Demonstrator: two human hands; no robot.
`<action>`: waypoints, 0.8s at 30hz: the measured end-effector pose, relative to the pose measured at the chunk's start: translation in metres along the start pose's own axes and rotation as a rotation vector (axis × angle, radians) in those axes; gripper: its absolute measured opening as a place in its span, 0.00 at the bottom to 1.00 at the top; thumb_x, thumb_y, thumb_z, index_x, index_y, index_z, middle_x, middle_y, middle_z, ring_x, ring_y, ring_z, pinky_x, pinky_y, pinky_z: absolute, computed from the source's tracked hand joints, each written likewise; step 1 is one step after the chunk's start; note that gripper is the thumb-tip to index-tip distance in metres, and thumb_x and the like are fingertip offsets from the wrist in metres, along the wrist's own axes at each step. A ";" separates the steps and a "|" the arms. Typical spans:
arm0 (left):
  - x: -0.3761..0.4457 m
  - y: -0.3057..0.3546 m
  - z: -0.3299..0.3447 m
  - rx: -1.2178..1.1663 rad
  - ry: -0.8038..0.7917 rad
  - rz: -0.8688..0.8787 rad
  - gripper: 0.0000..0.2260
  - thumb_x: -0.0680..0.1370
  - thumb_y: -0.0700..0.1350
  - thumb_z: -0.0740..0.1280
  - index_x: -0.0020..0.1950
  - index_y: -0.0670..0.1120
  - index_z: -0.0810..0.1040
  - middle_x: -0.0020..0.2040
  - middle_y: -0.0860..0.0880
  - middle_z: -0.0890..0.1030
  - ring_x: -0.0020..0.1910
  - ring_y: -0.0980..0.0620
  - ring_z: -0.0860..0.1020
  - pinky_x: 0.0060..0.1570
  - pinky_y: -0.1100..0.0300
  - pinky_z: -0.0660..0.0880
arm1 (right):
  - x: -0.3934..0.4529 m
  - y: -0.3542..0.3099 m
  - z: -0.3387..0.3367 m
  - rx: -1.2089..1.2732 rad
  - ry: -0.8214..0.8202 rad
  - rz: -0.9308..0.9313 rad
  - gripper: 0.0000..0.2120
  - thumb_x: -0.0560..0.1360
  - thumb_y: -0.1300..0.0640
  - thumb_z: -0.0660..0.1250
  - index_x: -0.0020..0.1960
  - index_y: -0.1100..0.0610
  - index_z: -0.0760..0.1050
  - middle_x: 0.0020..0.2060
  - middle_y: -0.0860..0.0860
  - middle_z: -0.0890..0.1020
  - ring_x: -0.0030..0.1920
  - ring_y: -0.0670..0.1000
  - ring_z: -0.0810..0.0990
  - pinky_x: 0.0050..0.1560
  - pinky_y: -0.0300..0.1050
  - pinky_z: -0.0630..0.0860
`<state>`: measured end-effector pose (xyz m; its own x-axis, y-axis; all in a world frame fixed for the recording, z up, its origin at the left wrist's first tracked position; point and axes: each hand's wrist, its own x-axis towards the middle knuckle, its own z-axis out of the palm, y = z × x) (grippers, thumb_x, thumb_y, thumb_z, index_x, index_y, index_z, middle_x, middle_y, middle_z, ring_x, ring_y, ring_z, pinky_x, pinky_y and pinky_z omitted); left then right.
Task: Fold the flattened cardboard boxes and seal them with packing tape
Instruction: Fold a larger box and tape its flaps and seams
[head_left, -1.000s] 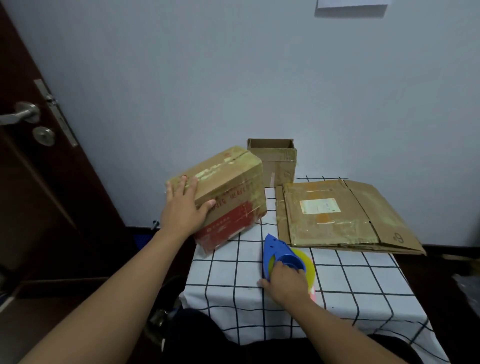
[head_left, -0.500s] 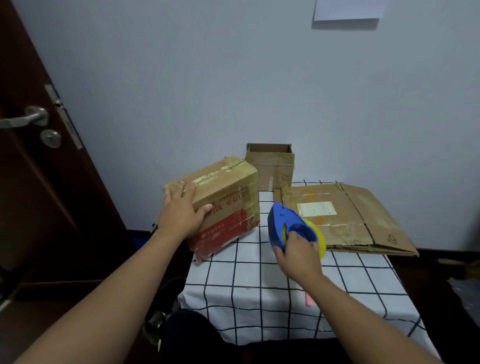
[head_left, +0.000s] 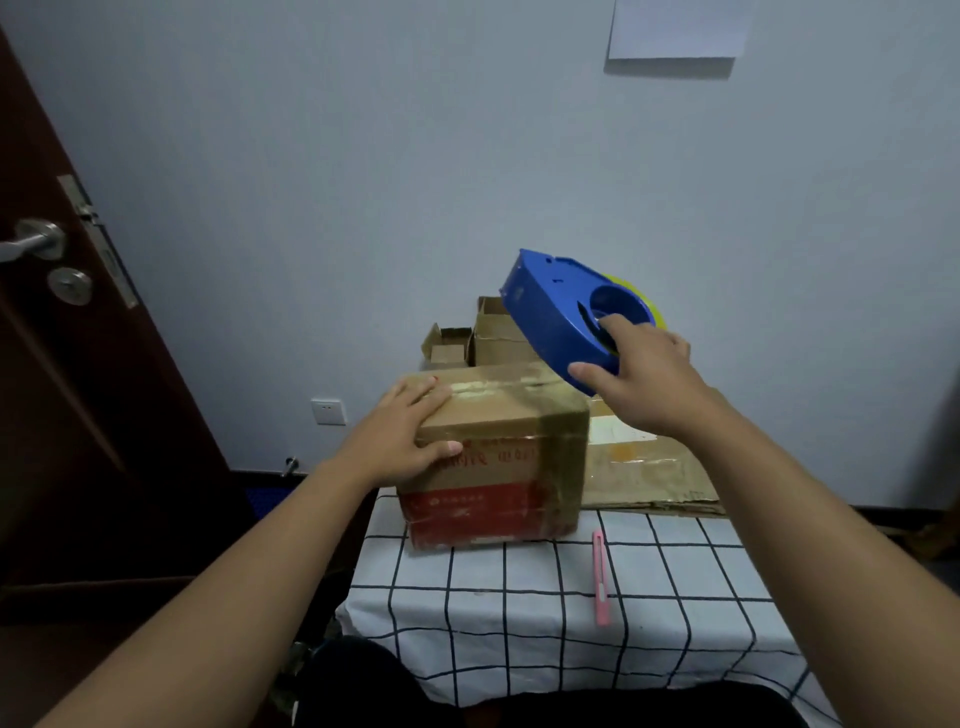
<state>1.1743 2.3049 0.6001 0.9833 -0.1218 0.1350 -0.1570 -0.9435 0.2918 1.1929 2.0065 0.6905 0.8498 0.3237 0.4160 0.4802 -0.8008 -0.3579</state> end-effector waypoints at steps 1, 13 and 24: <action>-0.002 0.004 0.003 -0.002 -0.011 0.043 0.38 0.73 0.72 0.60 0.79 0.60 0.55 0.80 0.58 0.51 0.79 0.49 0.47 0.74 0.39 0.58 | 0.001 -0.003 -0.002 0.014 -0.025 -0.028 0.12 0.78 0.45 0.64 0.53 0.49 0.64 0.39 0.42 0.72 0.44 0.50 0.69 0.56 0.50 0.62; -0.040 0.006 0.025 0.092 -0.124 0.137 0.36 0.76 0.68 0.59 0.80 0.62 0.47 0.79 0.62 0.42 0.79 0.52 0.40 0.74 0.42 0.59 | -0.026 -0.007 0.025 -0.011 -0.310 -0.218 0.11 0.77 0.47 0.67 0.50 0.53 0.70 0.39 0.47 0.73 0.38 0.47 0.72 0.36 0.41 0.62; -0.014 0.020 -0.003 -0.655 0.079 -0.252 0.20 0.83 0.37 0.54 0.72 0.52 0.70 0.68 0.52 0.75 0.69 0.52 0.70 0.69 0.55 0.67 | -0.031 0.008 0.052 -0.032 -0.392 -0.261 0.21 0.78 0.45 0.66 0.68 0.48 0.68 0.56 0.43 0.73 0.59 0.47 0.66 0.60 0.41 0.63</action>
<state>1.1569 2.2886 0.6070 0.9913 0.1223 0.0493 0.0275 -0.5577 0.8296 1.1819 2.0166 0.6311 0.7228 0.6768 0.1396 0.6867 -0.6808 -0.2548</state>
